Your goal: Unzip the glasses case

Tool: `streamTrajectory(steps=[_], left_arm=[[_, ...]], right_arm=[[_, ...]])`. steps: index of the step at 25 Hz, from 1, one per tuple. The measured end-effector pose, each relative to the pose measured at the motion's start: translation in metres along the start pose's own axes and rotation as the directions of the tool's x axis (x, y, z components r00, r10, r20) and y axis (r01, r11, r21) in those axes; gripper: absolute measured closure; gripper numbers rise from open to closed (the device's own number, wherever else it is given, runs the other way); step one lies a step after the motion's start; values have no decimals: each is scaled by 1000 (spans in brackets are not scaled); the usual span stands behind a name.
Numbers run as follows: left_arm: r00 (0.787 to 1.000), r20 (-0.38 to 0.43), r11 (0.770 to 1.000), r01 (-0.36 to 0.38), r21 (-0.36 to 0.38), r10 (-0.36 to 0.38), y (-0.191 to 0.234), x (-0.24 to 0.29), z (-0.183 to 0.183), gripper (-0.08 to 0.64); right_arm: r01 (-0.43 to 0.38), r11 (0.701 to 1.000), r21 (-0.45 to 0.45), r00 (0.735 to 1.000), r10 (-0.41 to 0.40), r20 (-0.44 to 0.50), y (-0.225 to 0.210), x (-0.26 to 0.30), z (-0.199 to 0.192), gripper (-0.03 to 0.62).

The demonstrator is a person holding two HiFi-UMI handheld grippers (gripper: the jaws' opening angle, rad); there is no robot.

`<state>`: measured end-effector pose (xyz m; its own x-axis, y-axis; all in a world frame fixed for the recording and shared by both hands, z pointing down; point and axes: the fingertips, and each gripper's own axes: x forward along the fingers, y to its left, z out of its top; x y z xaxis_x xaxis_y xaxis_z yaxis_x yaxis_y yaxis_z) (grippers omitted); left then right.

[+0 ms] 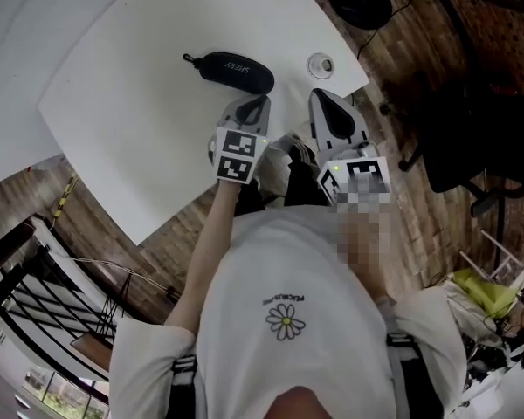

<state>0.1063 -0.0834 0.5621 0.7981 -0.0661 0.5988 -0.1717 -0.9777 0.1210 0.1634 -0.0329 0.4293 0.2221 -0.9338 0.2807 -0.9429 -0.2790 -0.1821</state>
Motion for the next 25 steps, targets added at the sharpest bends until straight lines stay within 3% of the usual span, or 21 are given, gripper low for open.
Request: streamTrajectory(steps=[7, 11, 14, 16, 18, 21, 25], left_arm=[[999, 0, 999, 42, 20, -42, -6, 19, 12, 545], [991, 117, 997, 72, -10, -71, -4, -6, 45, 545], [988, 156, 996, 4, 89, -18, 26, -25, 73, 545], [992, 118, 977, -62, 206, 38, 52, -24, 77, 546], [997, 49, 950, -72, 303, 60, 68, -18, 69, 546], [998, 6, 935, -59, 349, 60, 77, -11, 61, 546], [997, 10, 926, -72, 370, 73, 83, -6, 60, 546]], right_arm=[[19, 1000, -12, 999, -19, -28, -17, 6, -11, 584], [56, 998, -16, 991, -57, -124, -19, 18, -30, 584], [12, 999, -37, 972, -20, -233, -8, 32, -54, 459], [-20, 997, -76, 950, -5, -311, 2, 42, -76, 416], [-56, 992, -109, 924, 10, -383, 14, 51, -96, 399], [-88, 990, -113, 899, 30, -437, 33, 66, -111, 399], [-56, 984, -171, 889, -28, -456, 38, 84, -120, 399]])
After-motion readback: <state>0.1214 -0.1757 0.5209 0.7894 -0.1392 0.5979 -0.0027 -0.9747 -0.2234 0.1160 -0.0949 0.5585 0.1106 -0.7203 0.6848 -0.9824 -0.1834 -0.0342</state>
